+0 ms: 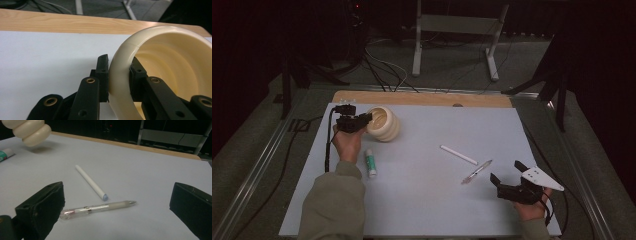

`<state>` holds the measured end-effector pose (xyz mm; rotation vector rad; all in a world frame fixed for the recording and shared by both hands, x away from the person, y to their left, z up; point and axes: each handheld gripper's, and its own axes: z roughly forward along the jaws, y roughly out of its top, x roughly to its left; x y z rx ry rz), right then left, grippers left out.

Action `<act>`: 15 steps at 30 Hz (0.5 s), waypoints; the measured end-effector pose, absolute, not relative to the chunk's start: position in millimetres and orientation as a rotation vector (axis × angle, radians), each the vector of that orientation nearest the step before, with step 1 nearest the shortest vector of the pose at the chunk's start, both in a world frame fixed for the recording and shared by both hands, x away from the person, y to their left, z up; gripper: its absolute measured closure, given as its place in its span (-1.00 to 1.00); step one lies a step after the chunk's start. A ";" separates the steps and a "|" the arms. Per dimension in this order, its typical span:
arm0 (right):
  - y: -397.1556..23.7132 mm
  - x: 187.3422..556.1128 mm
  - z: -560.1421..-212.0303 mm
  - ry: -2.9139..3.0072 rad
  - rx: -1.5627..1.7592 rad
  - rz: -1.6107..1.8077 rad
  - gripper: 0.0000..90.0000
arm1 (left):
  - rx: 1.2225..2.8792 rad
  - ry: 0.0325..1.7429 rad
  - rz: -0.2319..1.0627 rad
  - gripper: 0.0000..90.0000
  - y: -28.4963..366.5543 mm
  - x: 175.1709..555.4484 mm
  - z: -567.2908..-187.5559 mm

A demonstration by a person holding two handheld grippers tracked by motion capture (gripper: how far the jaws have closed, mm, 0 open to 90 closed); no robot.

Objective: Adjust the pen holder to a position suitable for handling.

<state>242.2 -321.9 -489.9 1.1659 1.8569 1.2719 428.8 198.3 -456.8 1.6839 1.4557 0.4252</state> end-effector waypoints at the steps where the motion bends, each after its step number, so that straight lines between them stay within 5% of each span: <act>1: -322.1 242.4 -490.0 1.856 1.166 1.271 -1.00 | 1.684 1.449 0.419 0.68 195.9 428.1 -456.2; 15: -324.8 243.3 -490.6 1.840 1.137 1.320 -1.00 | 1.776 1.340 0.358 0.68 158.9 410.5 -446.2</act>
